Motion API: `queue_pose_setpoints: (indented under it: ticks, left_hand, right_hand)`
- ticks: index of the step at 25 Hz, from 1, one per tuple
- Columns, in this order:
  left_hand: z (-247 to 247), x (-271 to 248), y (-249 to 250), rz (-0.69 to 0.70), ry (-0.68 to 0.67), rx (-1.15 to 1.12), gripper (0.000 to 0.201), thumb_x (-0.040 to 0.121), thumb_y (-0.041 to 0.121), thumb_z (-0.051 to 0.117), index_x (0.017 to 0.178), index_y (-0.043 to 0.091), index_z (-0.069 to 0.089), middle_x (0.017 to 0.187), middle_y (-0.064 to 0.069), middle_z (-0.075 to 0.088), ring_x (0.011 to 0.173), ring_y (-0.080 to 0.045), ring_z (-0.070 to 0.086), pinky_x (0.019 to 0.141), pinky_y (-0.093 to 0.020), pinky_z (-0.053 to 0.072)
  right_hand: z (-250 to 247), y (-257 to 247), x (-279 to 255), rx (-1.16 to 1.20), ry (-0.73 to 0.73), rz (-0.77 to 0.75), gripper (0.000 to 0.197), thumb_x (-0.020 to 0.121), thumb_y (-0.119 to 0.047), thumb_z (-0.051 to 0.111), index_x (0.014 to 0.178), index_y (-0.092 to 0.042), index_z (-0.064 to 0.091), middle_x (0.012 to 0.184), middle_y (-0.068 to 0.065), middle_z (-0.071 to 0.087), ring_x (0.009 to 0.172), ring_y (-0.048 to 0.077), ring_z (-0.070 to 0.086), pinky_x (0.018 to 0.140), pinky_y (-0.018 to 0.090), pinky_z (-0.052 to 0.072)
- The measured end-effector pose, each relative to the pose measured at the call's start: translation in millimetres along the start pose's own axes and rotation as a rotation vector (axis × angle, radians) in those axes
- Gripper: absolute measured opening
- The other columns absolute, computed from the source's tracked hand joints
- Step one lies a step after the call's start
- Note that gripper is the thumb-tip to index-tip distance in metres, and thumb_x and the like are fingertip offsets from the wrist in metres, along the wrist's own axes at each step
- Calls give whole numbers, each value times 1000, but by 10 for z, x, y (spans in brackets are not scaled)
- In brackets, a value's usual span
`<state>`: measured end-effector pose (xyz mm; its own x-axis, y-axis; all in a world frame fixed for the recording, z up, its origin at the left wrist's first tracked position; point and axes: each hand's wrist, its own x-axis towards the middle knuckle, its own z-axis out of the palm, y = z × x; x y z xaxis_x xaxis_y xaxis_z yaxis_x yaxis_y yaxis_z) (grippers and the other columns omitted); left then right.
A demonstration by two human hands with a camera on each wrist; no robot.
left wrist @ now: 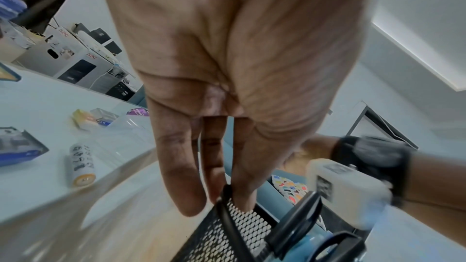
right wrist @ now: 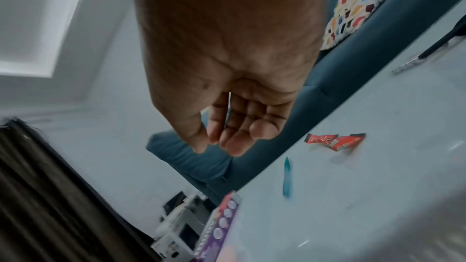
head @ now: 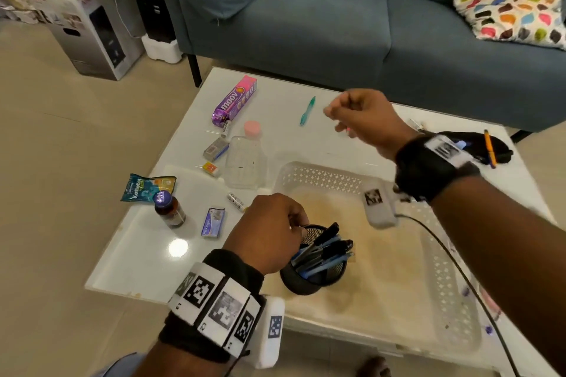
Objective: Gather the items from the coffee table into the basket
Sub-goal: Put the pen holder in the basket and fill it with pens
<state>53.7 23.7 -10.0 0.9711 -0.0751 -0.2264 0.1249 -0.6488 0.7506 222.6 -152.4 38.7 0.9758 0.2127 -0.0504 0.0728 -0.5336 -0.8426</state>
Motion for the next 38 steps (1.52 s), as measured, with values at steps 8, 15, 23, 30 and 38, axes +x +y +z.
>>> queue_pose_setpoints:
  ticks: [8,15,23,30,38]
  left_hand:
    - [-13,25,-23,51,-48,22,16,93,17,65,102,25,76,106,9,70,93,-9,67,90,-28,56]
    - [23,28,-14,63,-31,49,19,92,17,64,106,25,75,110,7,70,101,-12,66,94,-34,56]
    - [33,34,3,58,-35,76,17,92,18,66,104,25,75,106,7,71,97,-12,67,91,-31,57]
    - [58,27,18,42,-28,80,16,92,18,66,101,27,75,105,9,70,96,-10,66,92,-32,56]
    - [78,48,-6,47,-35,79,15,92,19,68,102,27,75,106,9,70,96,-9,67,92,-31,56]
  right_hand:
    - [458,380,1617,-868,-301,37,48,91,-41,72,135,-29,60,134,5,65,114,27,67,99,38,53]
    - [592,652,1780,-1057,-274,42,45,89,-39,72,133,-33,66,142,0,58,125,30,58,107,39,47]
    - [499,608,1673,-1114,-295,-19,34,82,-17,84,114,-20,76,113,2,67,98,25,64,87,32,54]
    - [385,611,1493,-1009,-346,-96,24,81,-19,86,102,-22,76,103,0,71,93,24,67,87,33,55]
    - [365,633,1461,-985,-389,-174,27,85,-30,83,110,-24,75,99,-1,66,93,24,63,82,32,50]
